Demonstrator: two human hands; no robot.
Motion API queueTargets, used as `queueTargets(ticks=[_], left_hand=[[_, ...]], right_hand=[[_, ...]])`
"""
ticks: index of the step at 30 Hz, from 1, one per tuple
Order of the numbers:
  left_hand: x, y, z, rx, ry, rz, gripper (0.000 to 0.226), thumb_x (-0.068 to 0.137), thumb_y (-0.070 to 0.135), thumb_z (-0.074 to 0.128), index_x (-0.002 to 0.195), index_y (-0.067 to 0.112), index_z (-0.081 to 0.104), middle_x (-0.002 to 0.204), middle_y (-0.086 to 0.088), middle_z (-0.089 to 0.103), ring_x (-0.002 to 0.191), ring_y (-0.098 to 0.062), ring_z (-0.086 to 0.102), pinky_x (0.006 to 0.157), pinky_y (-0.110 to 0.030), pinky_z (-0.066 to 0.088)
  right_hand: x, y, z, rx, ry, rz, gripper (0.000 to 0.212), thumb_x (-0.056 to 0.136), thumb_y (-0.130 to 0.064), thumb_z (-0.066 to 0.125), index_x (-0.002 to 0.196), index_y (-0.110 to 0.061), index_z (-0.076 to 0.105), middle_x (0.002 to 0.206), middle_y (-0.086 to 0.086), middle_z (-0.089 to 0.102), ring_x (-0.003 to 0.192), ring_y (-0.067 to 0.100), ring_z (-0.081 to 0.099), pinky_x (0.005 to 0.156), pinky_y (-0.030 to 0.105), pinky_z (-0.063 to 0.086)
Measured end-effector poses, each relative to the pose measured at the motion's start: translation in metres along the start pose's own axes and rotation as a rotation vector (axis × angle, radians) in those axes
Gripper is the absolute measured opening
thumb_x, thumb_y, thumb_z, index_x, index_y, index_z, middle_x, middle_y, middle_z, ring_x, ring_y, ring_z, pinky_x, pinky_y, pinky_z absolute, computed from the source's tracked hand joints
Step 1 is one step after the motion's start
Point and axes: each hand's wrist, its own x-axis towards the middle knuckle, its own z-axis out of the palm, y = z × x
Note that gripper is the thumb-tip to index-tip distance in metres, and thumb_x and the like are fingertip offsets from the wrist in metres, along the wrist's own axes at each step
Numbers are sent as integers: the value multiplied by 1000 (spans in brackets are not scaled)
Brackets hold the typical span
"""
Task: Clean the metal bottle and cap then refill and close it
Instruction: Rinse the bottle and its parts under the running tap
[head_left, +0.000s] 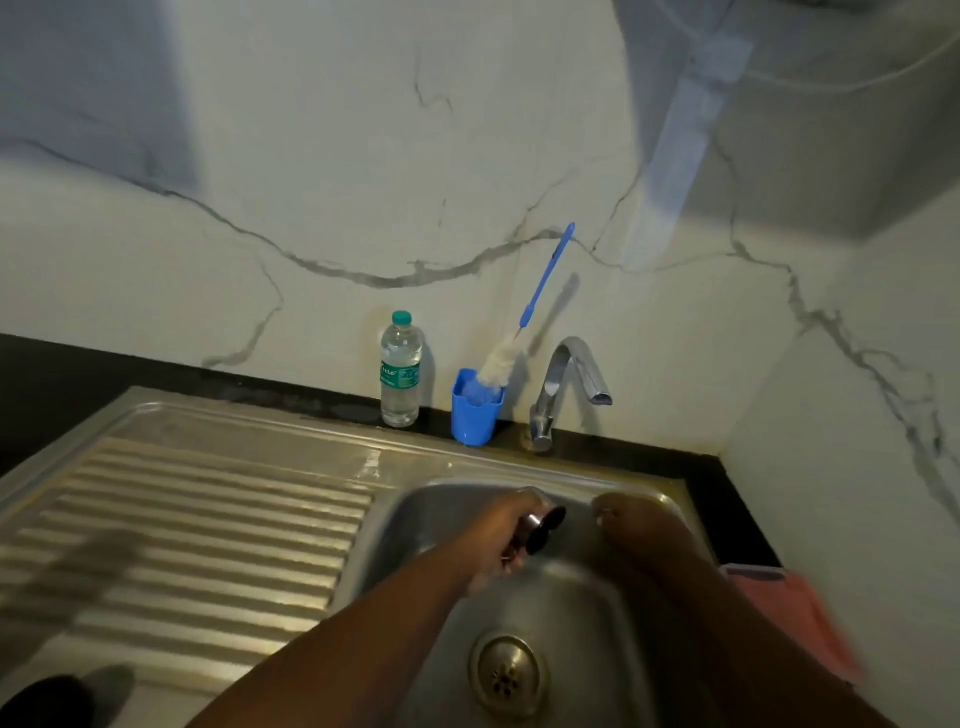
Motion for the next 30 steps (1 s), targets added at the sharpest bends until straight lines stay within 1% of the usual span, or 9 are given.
queueTargets(ticks=[3, 6, 9, 13, 20, 23, 25, 27, 30], left_hand=[[19, 1, 15, -129, -33, -28, 21, 88, 34, 64, 96, 14, 63, 84, -6, 61, 69, -11, 55, 58, -19, 41], [42, 0, 26, -208, 4, -32, 26, 88, 39, 65, 97, 15, 65, 85, -6, 65, 67, -11, 57, 56, -18, 41], [59, 1, 31, -304, 34, -67, 42, 79, 49, 71, 100, 13, 65, 88, -8, 64, 67, -12, 55, 53, -18, 42], [73, 2, 33, -377, 49, -109, 67, 68, 58, 71, 116, 11, 64, 102, -12, 64, 72, -15, 57, 59, -22, 45], [82, -8, 34, -540, -37, -151, 63, 78, 58, 64, 117, 9, 63, 103, -22, 68, 86, -27, 65, 74, -33, 52], [83, -11, 35, -600, -53, -145, 58, 80, 53, 64, 115, 7, 62, 99, -22, 69, 81, -27, 65, 69, -31, 54], [84, -14, 36, -624, -60, -141, 59, 78, 52, 65, 115, 6, 62, 97, -22, 70, 79, -26, 65, 65, -30, 55], [85, -17, 36, -643, -58, -143, 60, 78, 52, 65, 115, 5, 63, 96, -22, 70, 79, -26, 65, 64, -30, 56], [85, -21, 35, -676, -56, -153, 59, 83, 54, 63, 114, 4, 63, 96, -22, 69, 78, -26, 65, 64, -29, 56]], right_hand=[[37, 5, -4, 74, 6, -70, 34, 99, -28, 39, 130, -24, 53, 133, 0, 54, 118, 17, 51, 100, 30, 36], [70, -1, -13, 299, 75, -123, 32, 99, -24, 44, 128, -18, 56, 129, 5, 58, 114, 21, 54, 96, 30, 39], [95, -13, -20, 433, 119, -190, 28, 99, -26, 46, 122, -18, 59, 116, 8, 63, 94, 17, 56, 82, 26, 39], [125, -28, -16, 522, 29, -241, 31, 99, -32, 44, 119, -19, 62, 102, 3, 62, 72, 1, 50, 66, 17, 38], [146, -28, -2, 668, -30, -199, 27, 94, -35, 52, 110, -19, 67, 103, 1, 68, 96, 15, 63, 88, 30, 48], [150, -27, -2, 622, -28, -239, 24, 96, -22, 49, 110, -21, 69, 99, -5, 68, 89, 7, 60, 81, 18, 46], [152, -28, -5, 615, -73, -230, 22, 97, -23, 48, 108, -19, 68, 89, -13, 65, 76, -2, 58, 64, 6, 41], [156, -30, -5, 620, -94, -210, 23, 97, -29, 48, 104, -18, 67, 86, -14, 65, 78, 0, 60, 62, 10, 43], [169, -34, 2, 590, -91, -192, 26, 96, -22, 50, 111, -9, 66, 108, 10, 67, 102, 26, 62, 88, 34, 51]])
